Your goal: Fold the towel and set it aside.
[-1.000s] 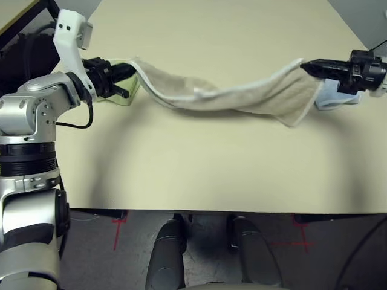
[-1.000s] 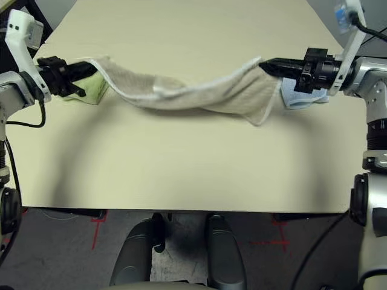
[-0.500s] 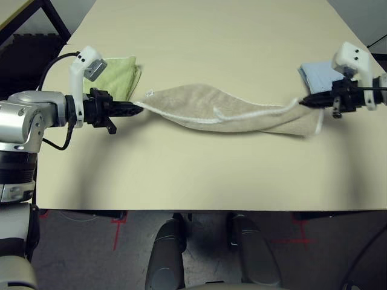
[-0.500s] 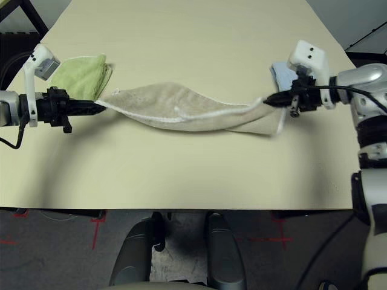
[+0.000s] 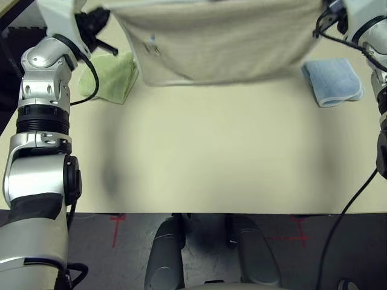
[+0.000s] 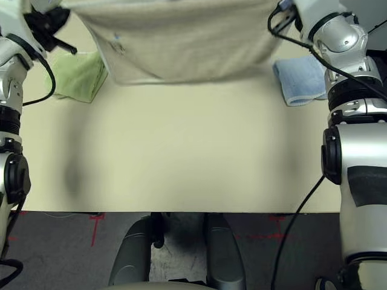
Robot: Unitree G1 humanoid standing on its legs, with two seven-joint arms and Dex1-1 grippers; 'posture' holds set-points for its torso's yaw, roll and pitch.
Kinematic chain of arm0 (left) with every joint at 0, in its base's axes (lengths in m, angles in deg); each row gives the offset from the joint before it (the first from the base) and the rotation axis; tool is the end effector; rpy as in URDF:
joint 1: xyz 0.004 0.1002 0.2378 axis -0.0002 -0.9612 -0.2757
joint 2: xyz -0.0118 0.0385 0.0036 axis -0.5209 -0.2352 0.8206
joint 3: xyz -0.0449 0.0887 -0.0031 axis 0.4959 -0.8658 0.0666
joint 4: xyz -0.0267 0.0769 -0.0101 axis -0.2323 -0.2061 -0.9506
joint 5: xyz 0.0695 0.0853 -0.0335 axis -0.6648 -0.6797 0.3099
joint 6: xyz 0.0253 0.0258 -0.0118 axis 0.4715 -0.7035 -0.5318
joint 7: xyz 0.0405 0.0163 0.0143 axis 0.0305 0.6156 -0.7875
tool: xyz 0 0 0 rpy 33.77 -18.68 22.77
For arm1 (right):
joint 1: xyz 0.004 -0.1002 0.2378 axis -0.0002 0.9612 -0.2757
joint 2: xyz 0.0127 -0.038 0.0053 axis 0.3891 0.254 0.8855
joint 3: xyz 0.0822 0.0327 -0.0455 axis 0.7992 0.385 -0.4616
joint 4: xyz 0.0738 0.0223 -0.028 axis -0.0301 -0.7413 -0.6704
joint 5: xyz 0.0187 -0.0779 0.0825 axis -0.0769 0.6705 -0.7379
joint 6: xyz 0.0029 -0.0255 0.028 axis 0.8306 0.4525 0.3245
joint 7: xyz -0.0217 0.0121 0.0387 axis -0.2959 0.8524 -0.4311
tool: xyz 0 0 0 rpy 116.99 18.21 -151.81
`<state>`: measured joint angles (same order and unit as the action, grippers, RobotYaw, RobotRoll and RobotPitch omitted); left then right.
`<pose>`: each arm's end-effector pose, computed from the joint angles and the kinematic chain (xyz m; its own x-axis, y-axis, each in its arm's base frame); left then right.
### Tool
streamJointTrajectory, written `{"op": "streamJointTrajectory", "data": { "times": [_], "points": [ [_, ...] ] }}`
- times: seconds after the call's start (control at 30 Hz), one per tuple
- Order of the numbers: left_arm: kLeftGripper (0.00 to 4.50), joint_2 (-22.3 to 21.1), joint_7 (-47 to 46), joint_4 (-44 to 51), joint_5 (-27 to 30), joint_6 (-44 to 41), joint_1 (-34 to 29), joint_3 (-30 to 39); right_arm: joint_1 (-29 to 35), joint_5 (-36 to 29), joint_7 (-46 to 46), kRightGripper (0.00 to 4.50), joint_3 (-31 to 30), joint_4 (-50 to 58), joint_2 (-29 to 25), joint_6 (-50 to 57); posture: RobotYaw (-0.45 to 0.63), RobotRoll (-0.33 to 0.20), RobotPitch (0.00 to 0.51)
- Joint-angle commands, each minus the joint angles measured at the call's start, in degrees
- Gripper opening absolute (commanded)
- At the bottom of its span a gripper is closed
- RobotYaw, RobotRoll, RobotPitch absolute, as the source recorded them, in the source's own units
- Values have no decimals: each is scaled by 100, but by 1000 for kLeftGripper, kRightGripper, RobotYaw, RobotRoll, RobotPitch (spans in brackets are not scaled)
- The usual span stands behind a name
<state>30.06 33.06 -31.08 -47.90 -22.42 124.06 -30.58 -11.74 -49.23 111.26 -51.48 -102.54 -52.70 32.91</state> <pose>0.3329 0.2849 0.3073 0.7699 -0.3638 0.5244 0.0455 0.8509 0.5234 0.3533 -0.2681 0.3150 0.8107 0.3042 0.5002 0.0983 0.7715 -0.6286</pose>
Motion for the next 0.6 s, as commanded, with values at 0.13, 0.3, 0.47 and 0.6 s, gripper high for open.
{"op": "streamJointTrajectory", "data": {
  "times": [0.13, 0.3, 0.47, 0.6],
  "points": [
    [17, -631, 2436, 934, 90, -1816, -1198, -629, 524, 0, 1845, 0, -82, -260, -300, 792, -86, 0, 233],
    [17, -1082, 3414, 1705, 53, -3153, -1793, -972, 935, 467, 3197, 0, -614, -173, -555, 784, -88, 0, 229],
    [17, -1430, 4218, 2044, -56, -3912, -2032, -1283, 1115, 494, 4476, 0, -786, -141, -643, 803, -91, 0, 228],
    [17, -1869, 5215, 2265, -113, -4436, -2108, -1672, 1080, 380, 6134, 0, -844, -76, -704, 1511, -88, 0, 228]
  ]
}}
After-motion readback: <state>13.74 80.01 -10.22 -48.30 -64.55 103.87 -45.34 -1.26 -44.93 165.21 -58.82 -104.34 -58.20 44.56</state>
